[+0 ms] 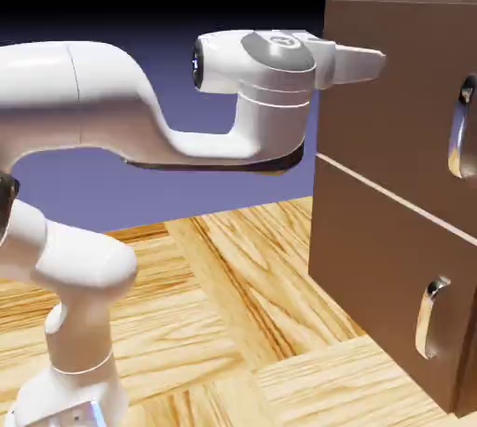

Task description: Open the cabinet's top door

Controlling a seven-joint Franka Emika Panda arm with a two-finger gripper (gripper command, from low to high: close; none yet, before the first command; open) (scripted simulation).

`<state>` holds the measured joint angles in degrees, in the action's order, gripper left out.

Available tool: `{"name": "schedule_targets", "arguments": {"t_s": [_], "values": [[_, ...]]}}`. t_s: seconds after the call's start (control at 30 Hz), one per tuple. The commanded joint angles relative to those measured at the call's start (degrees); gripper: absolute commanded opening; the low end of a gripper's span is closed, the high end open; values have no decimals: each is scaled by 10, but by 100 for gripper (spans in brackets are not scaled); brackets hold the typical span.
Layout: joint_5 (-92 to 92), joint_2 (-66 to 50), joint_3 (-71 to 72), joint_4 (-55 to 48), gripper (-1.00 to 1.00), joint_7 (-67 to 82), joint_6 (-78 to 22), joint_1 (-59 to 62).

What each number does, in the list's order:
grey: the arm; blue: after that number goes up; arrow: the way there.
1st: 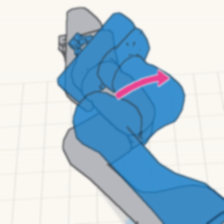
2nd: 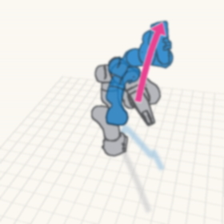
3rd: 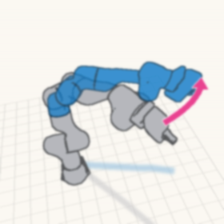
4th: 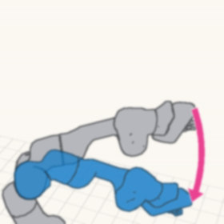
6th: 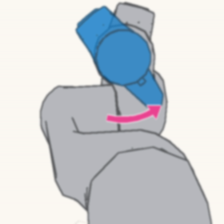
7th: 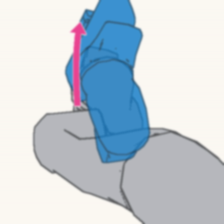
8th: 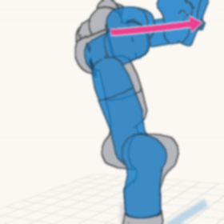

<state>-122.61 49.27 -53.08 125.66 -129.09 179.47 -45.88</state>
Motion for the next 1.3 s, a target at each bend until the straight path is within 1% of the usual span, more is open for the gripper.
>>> {"name": "schedule_targets", "arguments": {"t_s": [0.0, 0.53, 0.6, 0.77, 0.8, 0.83, 1.07, 1.27], "values": [[-25, 3, -11, -7, 0, -18, 1, -9], [-424, 57, -183, -122, 0, -299, 19, -156], [-434, 59, -188, -125, 0, -306, 19, -160], [-434, 38, -247, -204, 0, -305, 12, -263], [-434, 38, -247, -204, -100, -305, 12, -263], [-434, 38, -247, -204, -100, -305, 12, -263], [-430, 5, -159, -85, -100, -361, -53, -118], [-388, -5, -74, 7, -100, -366, -98, 7]]}}
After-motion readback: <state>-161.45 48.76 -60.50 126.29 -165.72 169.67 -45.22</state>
